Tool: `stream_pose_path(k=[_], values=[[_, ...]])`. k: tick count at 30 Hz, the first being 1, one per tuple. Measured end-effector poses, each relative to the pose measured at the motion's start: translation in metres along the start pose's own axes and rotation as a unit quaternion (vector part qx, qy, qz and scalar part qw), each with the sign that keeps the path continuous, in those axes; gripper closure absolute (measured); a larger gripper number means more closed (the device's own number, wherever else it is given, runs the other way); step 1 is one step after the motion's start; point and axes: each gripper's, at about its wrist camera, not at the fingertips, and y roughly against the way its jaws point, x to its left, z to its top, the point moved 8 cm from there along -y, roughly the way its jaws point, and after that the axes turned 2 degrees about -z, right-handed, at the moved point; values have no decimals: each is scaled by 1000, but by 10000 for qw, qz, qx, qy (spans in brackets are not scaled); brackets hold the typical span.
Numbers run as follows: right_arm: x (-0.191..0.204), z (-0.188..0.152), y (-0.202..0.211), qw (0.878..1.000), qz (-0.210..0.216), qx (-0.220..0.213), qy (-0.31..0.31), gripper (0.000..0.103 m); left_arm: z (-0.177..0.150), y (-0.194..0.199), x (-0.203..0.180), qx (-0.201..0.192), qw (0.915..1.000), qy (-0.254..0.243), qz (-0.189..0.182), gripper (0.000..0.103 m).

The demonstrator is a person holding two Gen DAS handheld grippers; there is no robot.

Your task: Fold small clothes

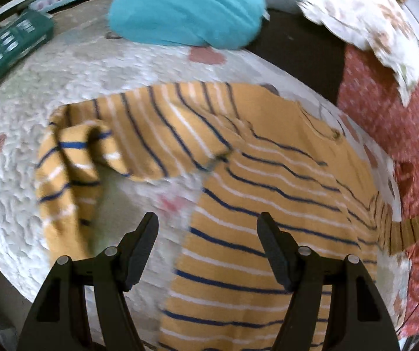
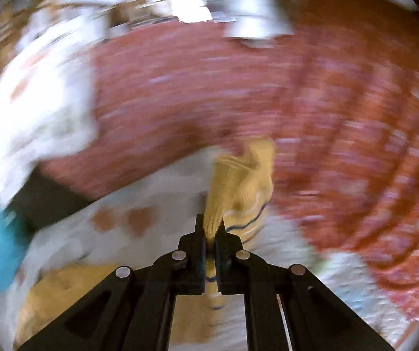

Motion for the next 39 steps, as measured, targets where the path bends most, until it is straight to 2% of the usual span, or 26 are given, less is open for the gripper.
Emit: stream_pose_path(k=[2,4,7,9,13,19,21,23,25,26,28,29,31,33,36,39], values=[[64,-16,-5,9979,450,152,449,98,3,0,12,26,9998,202,-13,34],[135,-49,-7,9896,1011,437,922,98,6,1,23,50,9992,398,-35,34],[232,-114,-14,9695,1690,959,1491,98,12,7,39,18,9978,662,-90,34],[277,-153,-18,9577,1981,1249,1673,98,15,12,49,-45,9964,838,-83,34],[355,-222,-28,9363,2416,1727,1878,98,22,22,73,-164,9920,1247,-48,34],[399,-285,-51,9176,2553,2305,1992,94,23,25,83,-165,9908,1340,-42,34],[403,-299,-51,9082,2627,2532,2052,85,22,25,82,-162,9912,1313,-39,34],[403,-303,-42,8963,2889,2726,1973,79,22,24,79,-130,9914,1302,-62,34],[392,-292,-25,8859,3239,2772,1826,77,21,20,73,-75,9920,1256,-119,34],[381,-281,-16,8846,3381,2695,1750,75,20,18,68,-49,9925,1217,-137,34],[351,-254,-6,8949,3400,2405,1604,63,18,15,59,4,9937,1104,-192,34],[320,-235,-6,9101,3220,2153,1473,53,17,12,52,45,9942,1045,-239,34],[269,-210,-16,9394,2594,1792,1347,51,15,5,34,169,9949,917,-396,34],[206,-197,-36,9605,1812,1665,1298,50,12,-3,10,301,9952,744,-556,34],[129,-206,-63,9696,1154,1980,855,49,17,-19,-39,439,9947,316,-870,34],[100,-218,-76,9697,1008,2139,607,49,27,-38,-92,478,9926,-180,-1097,34]])
